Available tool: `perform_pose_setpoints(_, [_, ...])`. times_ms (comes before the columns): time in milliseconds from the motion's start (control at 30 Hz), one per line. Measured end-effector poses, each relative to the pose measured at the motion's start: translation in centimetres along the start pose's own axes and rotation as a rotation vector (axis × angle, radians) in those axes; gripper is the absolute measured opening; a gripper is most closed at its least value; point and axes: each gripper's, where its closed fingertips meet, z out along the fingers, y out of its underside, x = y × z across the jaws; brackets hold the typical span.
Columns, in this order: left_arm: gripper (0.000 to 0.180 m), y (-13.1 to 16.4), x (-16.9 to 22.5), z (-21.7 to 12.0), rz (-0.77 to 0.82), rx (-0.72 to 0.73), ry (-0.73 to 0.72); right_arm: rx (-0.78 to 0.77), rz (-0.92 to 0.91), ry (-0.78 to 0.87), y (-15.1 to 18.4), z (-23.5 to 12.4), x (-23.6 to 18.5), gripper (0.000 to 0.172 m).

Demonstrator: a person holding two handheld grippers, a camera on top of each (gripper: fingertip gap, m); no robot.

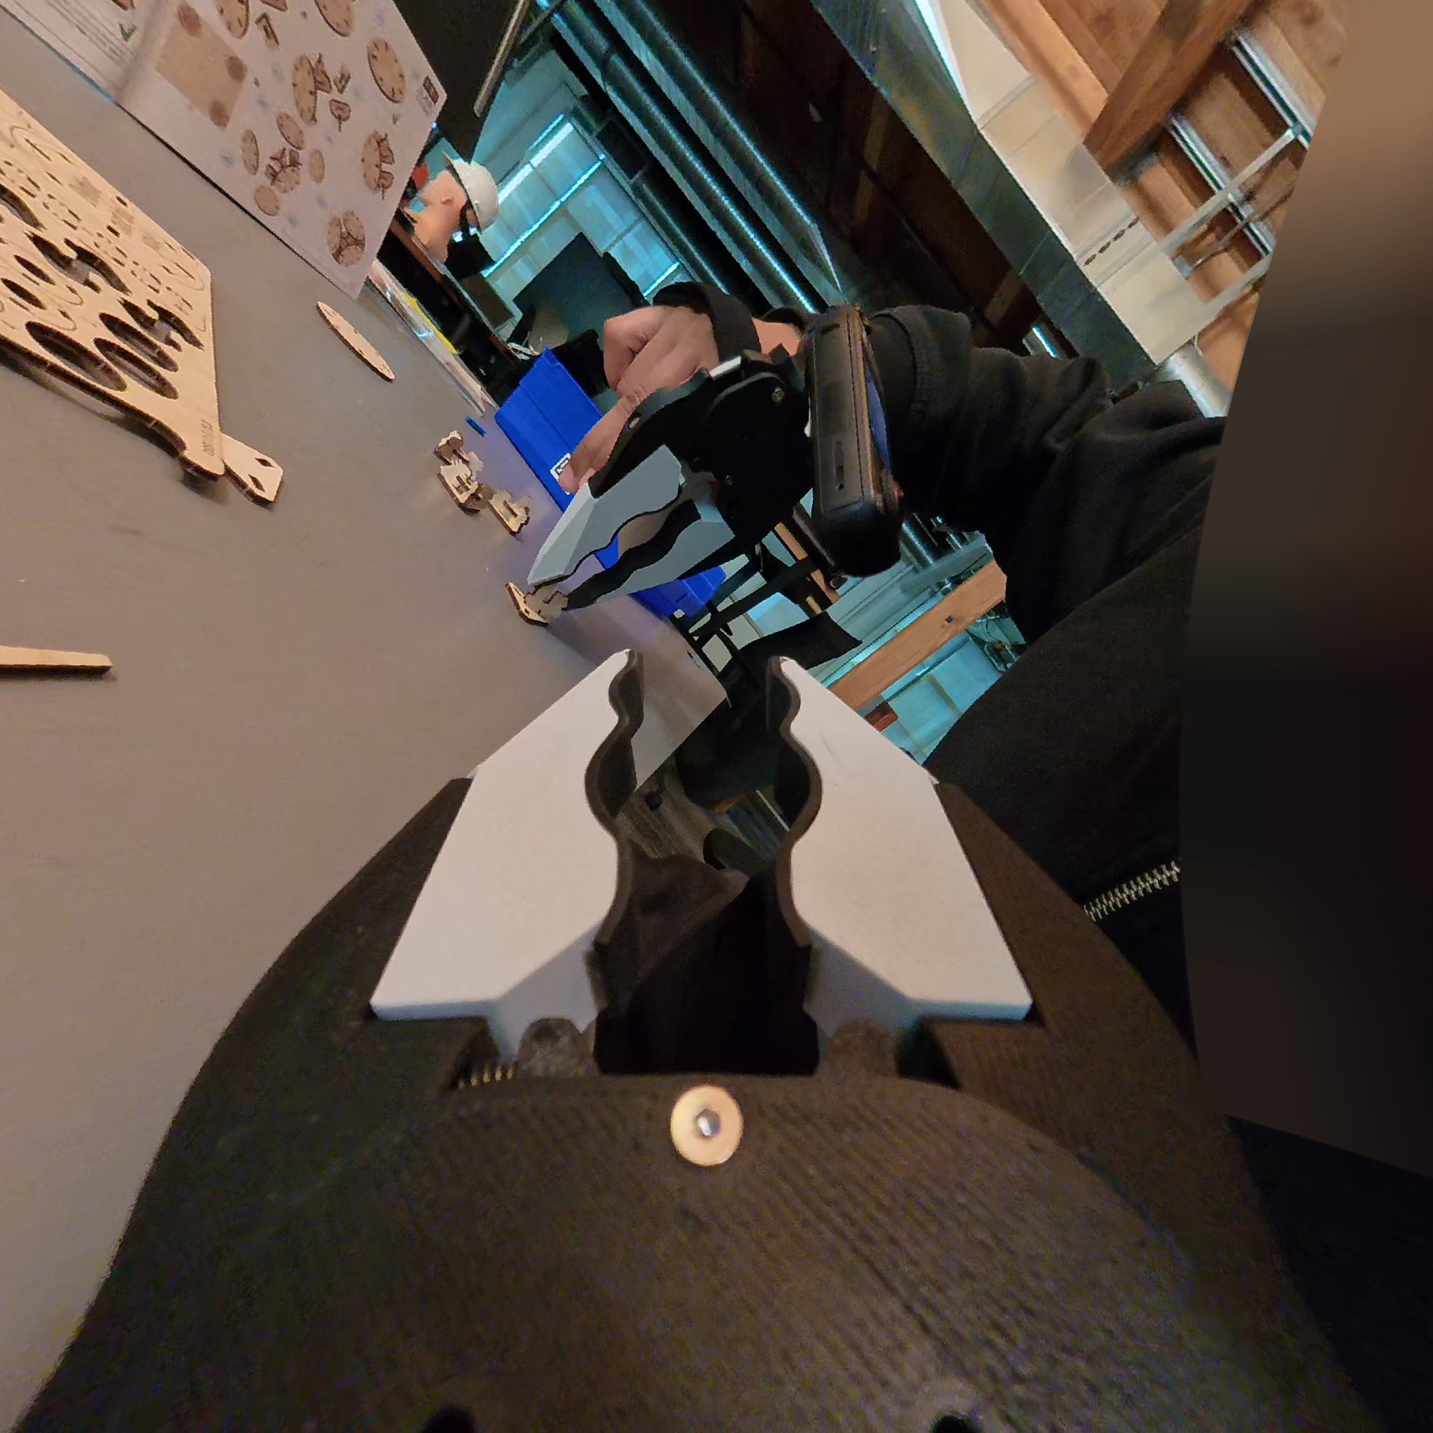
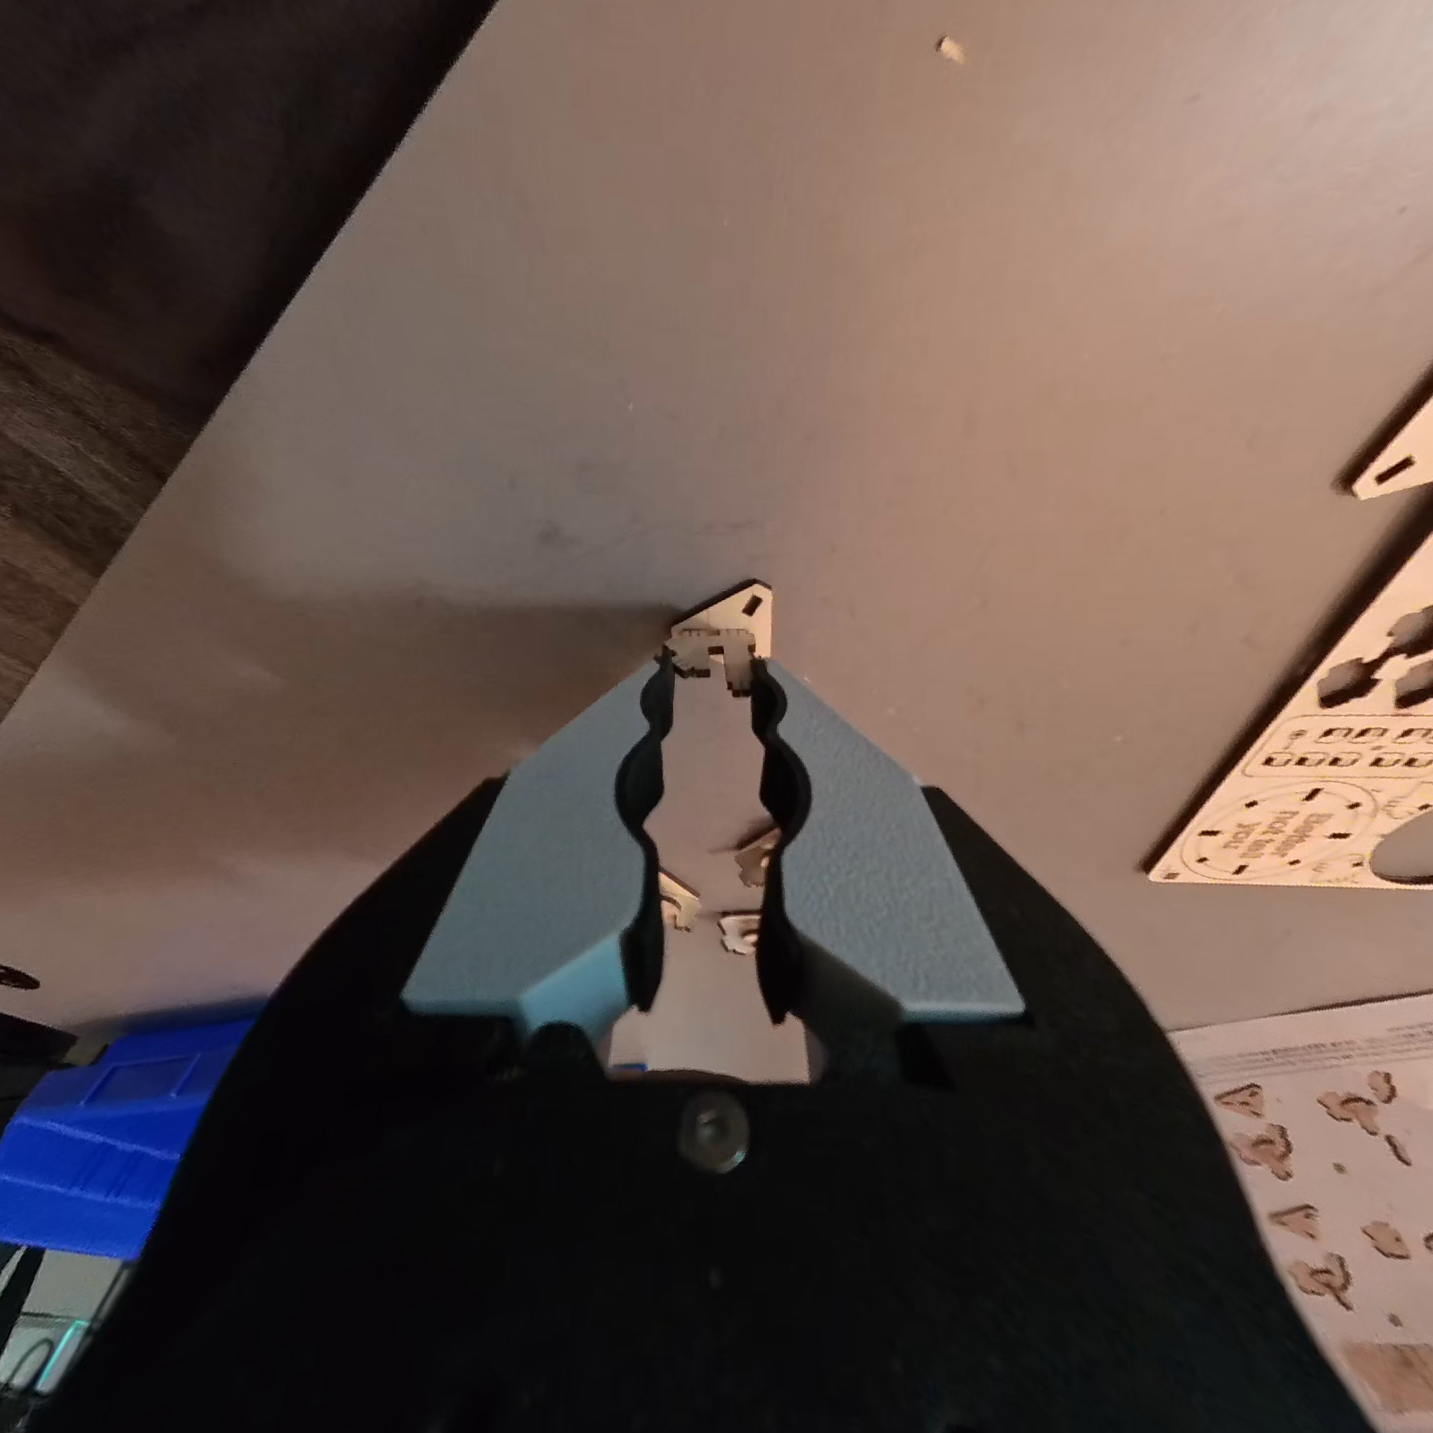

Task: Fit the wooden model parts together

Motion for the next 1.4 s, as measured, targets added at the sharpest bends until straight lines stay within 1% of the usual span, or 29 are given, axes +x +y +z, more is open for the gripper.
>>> perform_pose_setpoints(333, [0.030, 0.04, -0.12, 0.02, -0.006, -0.002, -0.002, 0.009, 0.042, -0.018, -0.18, 0.00, 0.04, 0.018])
perform_pose_setpoints(500, [0.030, 0.04, -0.06, 0.04, -0.010, 0.000, 0.002, -0.001, 0.067, -0.010, -0.19, 0.02, 0.05, 0.018])
perform_pose_setpoints(767, [0.030, 0.01, -0.05, -0.01, -0.014, 0.002, 0.003, -0.030, 0.112, -0.039, -0.15, 0.09, 0.02, 0.018])
perform_pose_setpoints(1400, [0.030, -0.06, 0.38, 0.04, -0.028, 0.009, 0.025, -0.034, 0.323, -0.097, -0.24, 0.26, -0.04, 0.017])
